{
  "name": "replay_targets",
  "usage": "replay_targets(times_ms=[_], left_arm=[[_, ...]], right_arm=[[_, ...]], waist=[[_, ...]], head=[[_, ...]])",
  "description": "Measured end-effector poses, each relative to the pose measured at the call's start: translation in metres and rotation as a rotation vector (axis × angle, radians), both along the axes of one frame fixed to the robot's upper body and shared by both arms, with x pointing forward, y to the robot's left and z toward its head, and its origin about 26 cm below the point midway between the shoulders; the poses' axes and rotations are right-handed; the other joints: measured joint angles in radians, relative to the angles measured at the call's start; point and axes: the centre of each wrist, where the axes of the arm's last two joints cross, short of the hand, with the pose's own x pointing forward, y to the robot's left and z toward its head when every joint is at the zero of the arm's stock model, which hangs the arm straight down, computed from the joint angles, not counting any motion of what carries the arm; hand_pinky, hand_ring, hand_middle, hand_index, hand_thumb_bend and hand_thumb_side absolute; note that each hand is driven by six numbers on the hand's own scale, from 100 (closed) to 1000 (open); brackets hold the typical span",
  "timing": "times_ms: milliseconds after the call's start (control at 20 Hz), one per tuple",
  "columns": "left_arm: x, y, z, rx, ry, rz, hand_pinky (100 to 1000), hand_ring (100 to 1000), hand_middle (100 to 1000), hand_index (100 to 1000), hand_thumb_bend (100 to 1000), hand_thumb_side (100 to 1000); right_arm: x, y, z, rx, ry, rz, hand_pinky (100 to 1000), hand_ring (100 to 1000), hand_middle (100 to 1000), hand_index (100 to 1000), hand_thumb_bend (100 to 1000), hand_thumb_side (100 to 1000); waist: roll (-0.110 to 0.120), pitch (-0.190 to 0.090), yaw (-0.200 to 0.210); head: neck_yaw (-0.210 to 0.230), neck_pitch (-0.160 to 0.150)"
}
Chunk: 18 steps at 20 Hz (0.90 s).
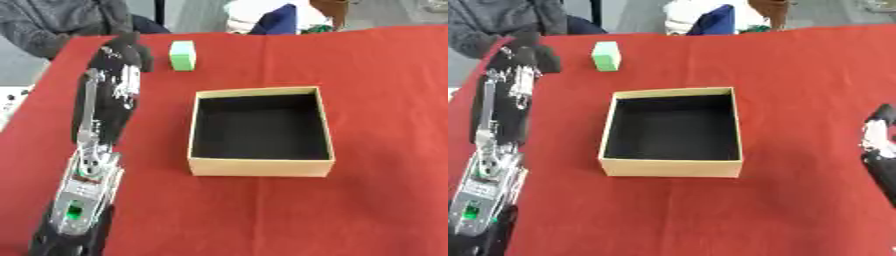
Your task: Pick up objects on the table and place them in the box.
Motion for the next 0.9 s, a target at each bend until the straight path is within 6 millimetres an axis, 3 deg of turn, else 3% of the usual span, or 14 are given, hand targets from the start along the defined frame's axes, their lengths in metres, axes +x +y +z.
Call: replay_targets(times_ms=[300,600,750,900], left_arm=[[0.01,0.003,0.057,0.032,-0.205,0.006,677,648,606,778,100,461],[0.006,0.007,0.145,-0.004,-0.482,-0.013,681,651,616,780,160,397],[0.007,0.014,0.184,-0.031,-0.566,-0.007,679,651,615,782,161,405],[0.023,0.03,0.216,-0.065,-0.558,0.039,673,650,611,782,127,436]], right_arm=[[-0.001,-0.001,-0.002,0.0,0.007,-0.002,527,747,504,834,100,529],[-0.001,0.0,-0.003,-0.001,0.012,0.004,527,747,504,834,100,528],[-0.002,0.0,-0.005,-0.004,0.021,0.01,527,747,504,834,100,527],[-0.002,0.001,-0.006,-0.007,0.025,0.018,527,748,504,834,100,527]], waist=[[-0.002,-0.001,-0.006],[-0.004,-0.01,-0.019],[-0.004,-0.016,-0.029],[-0.001,-0.026,-0.037]], head=[[-0.001,0.0],[0.0,0.0],[0.002,0.001],[0.005,0.003]])
